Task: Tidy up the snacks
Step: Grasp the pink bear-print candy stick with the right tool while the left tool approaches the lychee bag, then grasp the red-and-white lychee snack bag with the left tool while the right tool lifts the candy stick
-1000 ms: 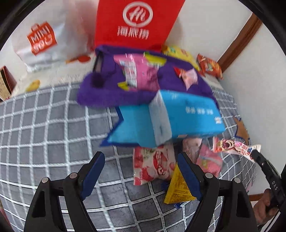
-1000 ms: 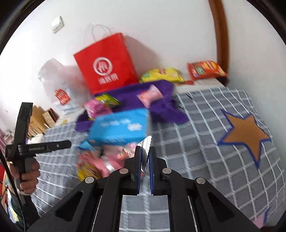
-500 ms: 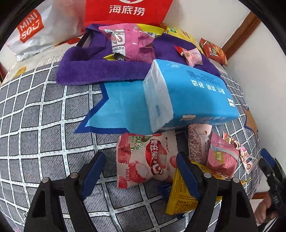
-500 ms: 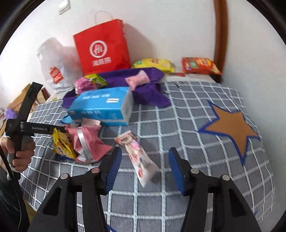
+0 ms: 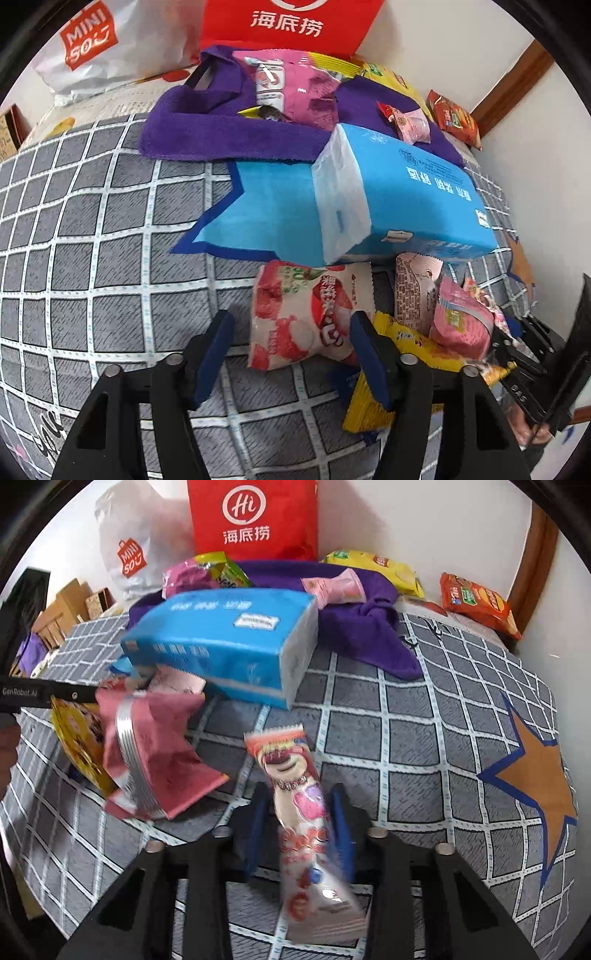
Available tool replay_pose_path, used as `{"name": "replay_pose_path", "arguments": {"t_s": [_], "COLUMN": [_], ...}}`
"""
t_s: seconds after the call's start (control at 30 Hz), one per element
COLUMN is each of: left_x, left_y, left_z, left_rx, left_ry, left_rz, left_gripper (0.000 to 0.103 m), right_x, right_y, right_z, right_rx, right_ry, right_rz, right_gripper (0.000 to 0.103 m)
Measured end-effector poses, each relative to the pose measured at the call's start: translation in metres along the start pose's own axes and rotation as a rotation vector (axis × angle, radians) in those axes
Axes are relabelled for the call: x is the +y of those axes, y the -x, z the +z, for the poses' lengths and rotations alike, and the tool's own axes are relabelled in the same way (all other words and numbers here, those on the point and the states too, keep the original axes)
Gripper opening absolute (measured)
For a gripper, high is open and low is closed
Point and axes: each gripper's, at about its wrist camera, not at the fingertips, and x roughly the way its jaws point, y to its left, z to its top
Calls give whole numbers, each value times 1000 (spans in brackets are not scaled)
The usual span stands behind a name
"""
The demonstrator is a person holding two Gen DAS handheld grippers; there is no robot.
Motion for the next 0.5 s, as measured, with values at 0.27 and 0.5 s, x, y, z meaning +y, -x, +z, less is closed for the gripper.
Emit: {"name": "replay_pose_path", "arguments": {"t_s": [0.27, 0.5], "left_x": [-28, -7], "left_y": [-9, 3], "left_z": [2, -3], "left_rx": [-86, -102], "left_ry": [-55, -15], "left_rz": [156, 169], "left_gripper": [54, 34], "right_x": [-31, -30], "right_y": [3, -5], "right_z": [-9, 1], "right_rx": [-59, -71], "right_ry": [-146, -126], "right_rz": [-34, -75], "right_gripper": [25, 26]}}
